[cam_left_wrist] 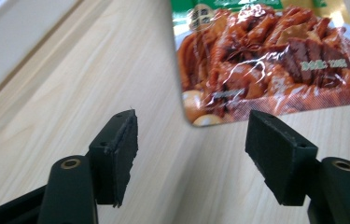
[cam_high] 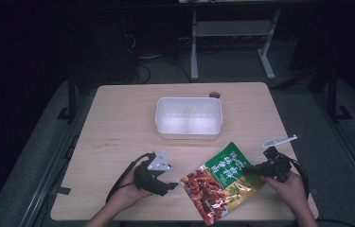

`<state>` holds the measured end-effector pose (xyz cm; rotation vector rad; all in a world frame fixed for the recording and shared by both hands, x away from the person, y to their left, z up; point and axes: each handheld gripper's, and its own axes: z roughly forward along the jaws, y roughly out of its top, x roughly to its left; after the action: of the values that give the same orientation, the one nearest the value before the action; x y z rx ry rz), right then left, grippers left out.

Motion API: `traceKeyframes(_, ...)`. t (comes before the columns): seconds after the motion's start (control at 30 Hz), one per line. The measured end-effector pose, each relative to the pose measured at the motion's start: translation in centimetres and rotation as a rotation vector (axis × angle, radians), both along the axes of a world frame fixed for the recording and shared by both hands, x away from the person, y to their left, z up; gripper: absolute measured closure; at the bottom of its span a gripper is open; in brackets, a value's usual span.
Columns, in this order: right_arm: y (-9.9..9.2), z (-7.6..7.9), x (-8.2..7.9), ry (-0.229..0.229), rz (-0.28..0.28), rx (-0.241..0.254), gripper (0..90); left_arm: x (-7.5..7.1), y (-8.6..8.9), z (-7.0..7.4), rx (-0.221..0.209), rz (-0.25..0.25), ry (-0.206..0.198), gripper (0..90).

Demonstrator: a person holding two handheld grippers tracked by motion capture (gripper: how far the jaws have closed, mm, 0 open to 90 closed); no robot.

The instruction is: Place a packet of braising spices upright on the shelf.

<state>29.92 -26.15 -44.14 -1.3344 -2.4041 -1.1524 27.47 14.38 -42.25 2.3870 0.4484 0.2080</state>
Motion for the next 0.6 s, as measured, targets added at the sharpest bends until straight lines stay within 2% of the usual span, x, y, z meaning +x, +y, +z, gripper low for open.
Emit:
traceKeyframes(0.23,0.7,1.6,0.1,-0.027,0.002,-0.008,89.4,0.0,2.3,-0.1,0.002,0.036,-0.012,32.3)
traceKeyframes(0.4,1.2,2.7,0.2,-0.032,0.013,-0.014,89.5,0.3,4.0,-0.4,-0.024,0.081,-0.008,31.2)
traceKeyframes(0.5,1.5,3.6,0.2,-0.039,0.026,-0.008,89.5,0.3,4.4,-0.7,-0.032,0.095,-0.001,31.1)
traceKeyframes(0.6,1.8,4.5,0.1,-0.053,0.037,-0.004,89.6,0.2,4.9,-1.1,-0.018,0.103,-0.003,31.0)
